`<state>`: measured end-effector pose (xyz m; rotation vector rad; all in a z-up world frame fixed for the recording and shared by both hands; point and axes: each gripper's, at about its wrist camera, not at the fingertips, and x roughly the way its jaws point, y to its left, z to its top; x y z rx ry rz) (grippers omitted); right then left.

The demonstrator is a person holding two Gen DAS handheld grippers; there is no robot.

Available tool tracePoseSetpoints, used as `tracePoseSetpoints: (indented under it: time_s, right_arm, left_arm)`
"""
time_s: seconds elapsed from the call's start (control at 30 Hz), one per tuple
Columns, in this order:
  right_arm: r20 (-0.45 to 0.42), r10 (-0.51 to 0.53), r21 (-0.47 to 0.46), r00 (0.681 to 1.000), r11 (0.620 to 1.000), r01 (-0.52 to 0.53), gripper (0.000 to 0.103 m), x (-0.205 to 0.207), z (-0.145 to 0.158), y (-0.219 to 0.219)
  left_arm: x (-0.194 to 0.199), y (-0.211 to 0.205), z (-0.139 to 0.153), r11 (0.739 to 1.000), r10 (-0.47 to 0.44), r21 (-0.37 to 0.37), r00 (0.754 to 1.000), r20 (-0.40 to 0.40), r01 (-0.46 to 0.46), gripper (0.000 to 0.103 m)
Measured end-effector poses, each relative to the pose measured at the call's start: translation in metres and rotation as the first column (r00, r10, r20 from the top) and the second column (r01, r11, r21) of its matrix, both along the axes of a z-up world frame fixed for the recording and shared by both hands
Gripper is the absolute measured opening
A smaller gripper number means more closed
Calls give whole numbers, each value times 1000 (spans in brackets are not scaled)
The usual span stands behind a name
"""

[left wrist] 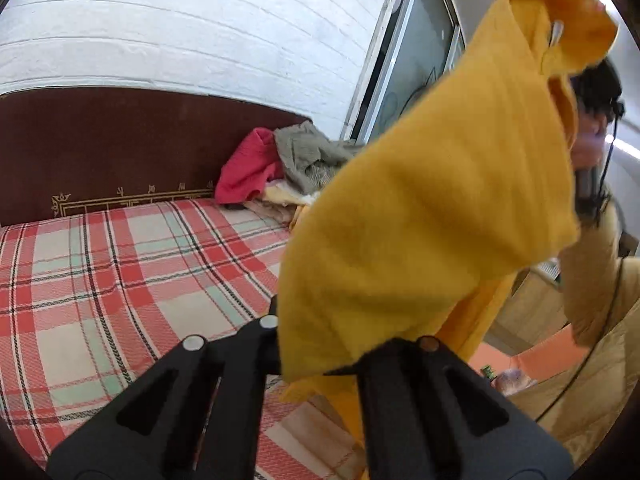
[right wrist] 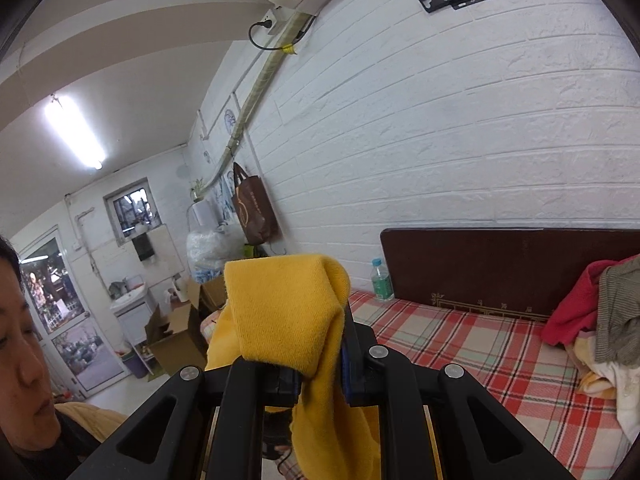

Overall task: Fold clothes
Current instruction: 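Lift the yellow shirt out of the pile with the right gripper, then lay the yellow shirt on the bed and open the right gripper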

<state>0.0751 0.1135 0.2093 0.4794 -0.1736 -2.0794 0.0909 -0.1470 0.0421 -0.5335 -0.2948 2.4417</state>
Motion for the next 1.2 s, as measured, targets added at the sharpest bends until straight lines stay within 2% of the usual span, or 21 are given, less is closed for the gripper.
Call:
tracePoseSetpoints:
  time_s: [0.03, 0.1, 0.17, 0.2, 0.27, 0.4, 0.5, 0.6, 0.7, 0.8, 0.83, 0.87, 0.9, 0.93, 0.97, 1.0, 1.07, 1.1, 1.13, 1.17, 1.2]
  right_arm:
    - [-10, -15, 1, 1000, 1000, 15, 14, 2, 3, 7]
    - [-33, -38, -10, 999, 999, 38, 14, 14, 12, 19]
    - [-70, -43, -32, 997, 999, 40, 14, 33, 29, 30]
    - [-105, -46, -42, 993, 998, 42, 14, 45, 39, 36]
    - [-202, -67, -61, 977, 997, 55, 14, 74, 63, 47]
    - [-309, -104, -110, 945, 991, 73, 14, 98, 96, 68]
    - [-275, -110, -135, 955, 988, 75, 14, 77, 95, 73]
    - [-138, -102, -85, 985, 992, 91, 14, 16, 60, 55]
    - [35, -113, 4, 993, 994, 113, 14, -63, 3, 29]
    - [211, -166, 147, 963, 980, 137, 18, -150, -83, 0]
    - [262, -196, 208, 945, 968, 143, 23, -176, -115, -10]
    - [297, -242, 278, 924, 947, 159, 28, -199, -148, -18]
    - [330, -291, 341, 898, 924, 174, 32, -216, -181, -22]
    - [369, -331, 397, 868, 901, 175, 35, -230, -213, -24]
    - [395, -371, 448, 840, 876, 177, 35, -241, -242, -25]
    - [396, -398, 486, 827, 855, 180, 35, -244, -260, -23]
    - [363, -423, 541, 830, 821, 182, 44, -240, -280, -15]
    - [346, -435, 568, 831, 802, 183, 49, -238, -290, -11]
    - [329, -446, 595, 832, 783, 184, 53, -237, -299, -8]
    - [308, -447, 611, 840, 769, 185, 56, -233, -304, -5]
    - [284, -436, 617, 854, 765, 185, 65, -228, -301, -3]
  left_arm:
    - [14, -11, 17, 1000, 19, 20, 999, -42, -18, 4]
    - [49, -29, 62, 996, 90, 1, 987, -136, -91, 4]
    - [84, -46, 107, 986, 159, -16, 960, -230, -167, 4]
    - [98, -53, 129, 979, 190, -26, 944, -269, -204, 4]
    - [122, -62, 172, 970, 218, -35, 927, -304, -240, 4]
    - [140, -61, 209, 967, 214, -55, 912, -350, -248, 4]
    - [122, -58, 207, 961, 244, -53, 921, -305, -272, 4]
    - [72, -72, 173, 938, 320, -69, 924, -208, -340, 4]
    - [-1, -84, 123, 889, 421, -161, 903, -80, -429, 4]
    - [-71, -93, 60, 832, 507, -287, 861, 45, -475, 5]
    - [-95, -97, 31, 826, 515, -327, 851, 105, -460, 5]
    - [-119, -101, 1, 822, 521, -365, 837, 167, -438, 12]
    - [-136, -106, -29, 815, 538, -391, 808, 238, -428, 20]
    - [-154, -113, -65, 815, 550, -411, 768, 327, -408, 23]
    - [-160, -119, -88, 817, 556, -415, 741, 377, -401, 23]
    - [-165, -124, -110, 818, 560, -416, 714, 420, -397, 23]
    - [-160, -133, -134, 833, 548, -391, 687, 477, -392, 23]
    - [-158, -132, -135, 836, 542, -385, 692, 477, -391, 26]
    - [-153, -128, -133, 843, 529, -386, 714, 459, -376, 30]
    - [-147, -124, -130, 849, 513, -388, 738, 439, -359, 44]
    - [-142, -118, -125, 852, 495, -404, 766, 411, -334, 61]
